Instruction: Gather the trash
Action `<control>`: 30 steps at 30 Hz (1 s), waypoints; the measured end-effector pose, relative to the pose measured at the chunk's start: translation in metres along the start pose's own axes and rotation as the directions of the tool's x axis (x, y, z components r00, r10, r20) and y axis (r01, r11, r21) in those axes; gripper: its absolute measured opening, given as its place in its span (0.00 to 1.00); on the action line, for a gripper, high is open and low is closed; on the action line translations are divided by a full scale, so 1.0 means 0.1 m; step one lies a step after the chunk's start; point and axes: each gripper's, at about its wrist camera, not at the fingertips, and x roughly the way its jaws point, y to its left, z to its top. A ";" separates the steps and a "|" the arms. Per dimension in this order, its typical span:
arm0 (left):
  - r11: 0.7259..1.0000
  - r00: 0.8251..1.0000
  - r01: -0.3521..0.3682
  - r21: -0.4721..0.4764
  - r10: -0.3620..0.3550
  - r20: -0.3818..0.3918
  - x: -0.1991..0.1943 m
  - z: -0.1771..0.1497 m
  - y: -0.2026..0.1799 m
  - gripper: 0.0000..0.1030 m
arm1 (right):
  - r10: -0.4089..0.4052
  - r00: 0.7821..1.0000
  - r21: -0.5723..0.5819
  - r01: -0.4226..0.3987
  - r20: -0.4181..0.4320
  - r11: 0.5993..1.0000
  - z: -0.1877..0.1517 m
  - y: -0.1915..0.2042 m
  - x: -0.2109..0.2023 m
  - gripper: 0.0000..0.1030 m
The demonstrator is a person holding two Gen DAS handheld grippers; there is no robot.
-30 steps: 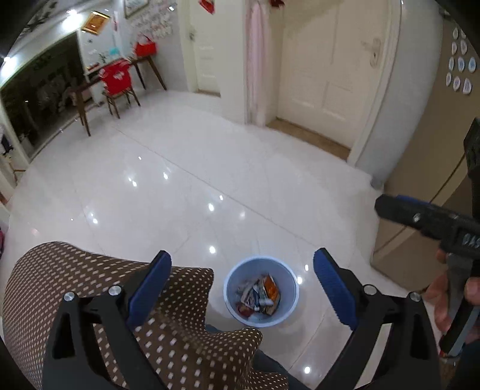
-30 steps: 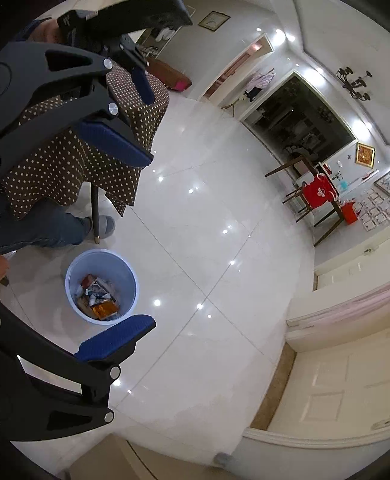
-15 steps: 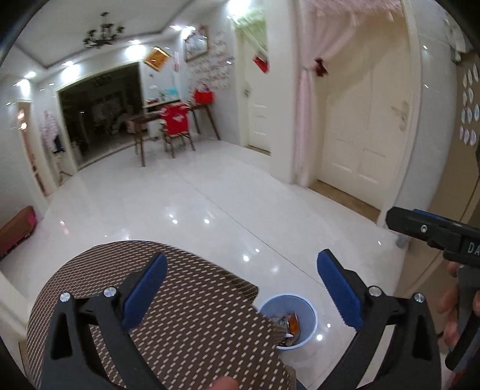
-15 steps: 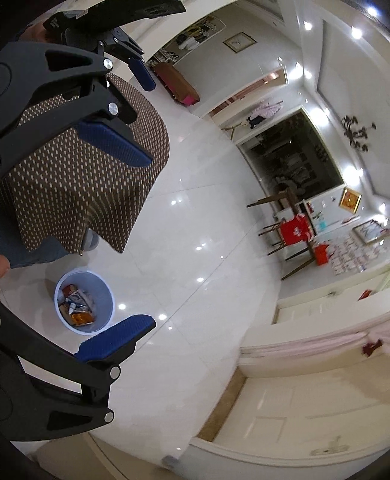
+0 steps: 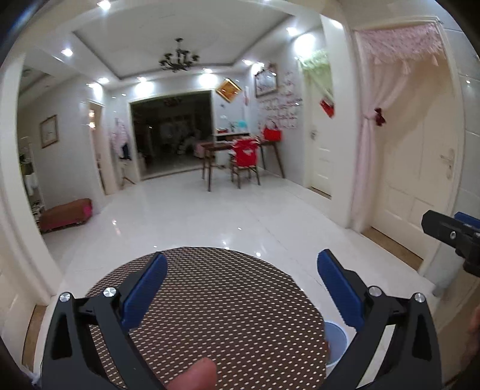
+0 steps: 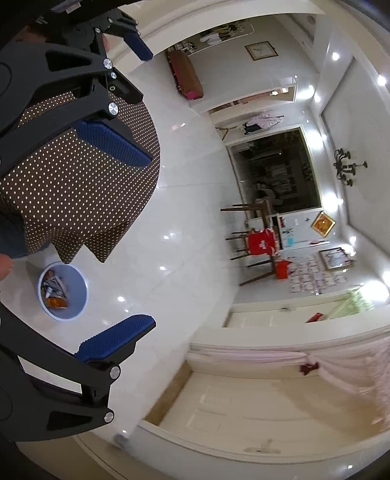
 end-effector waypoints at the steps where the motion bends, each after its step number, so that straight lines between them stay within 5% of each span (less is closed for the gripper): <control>1: 1.000 1.000 -0.007 -0.006 0.007 0.013 -0.07 0.00 0.03 0.95 | -0.007 1.000 -0.009 0.007 0.011 1.000 0.00 0.05 -0.04 0.94; 9: 0.998 0.997 0.010 -0.070 -0.005 0.073 -0.45 0.06 0.15 0.95 | -0.030 0.996 -0.069 0.036 0.085 0.997 0.00 0.28 -0.29 0.94; 30: 0.995 0.995 0.028 -0.092 -0.019 0.095 -0.49 0.06 0.19 0.95 | -0.021 0.987 -0.098 0.037 0.160 0.995 -0.05 0.39 -0.37 0.94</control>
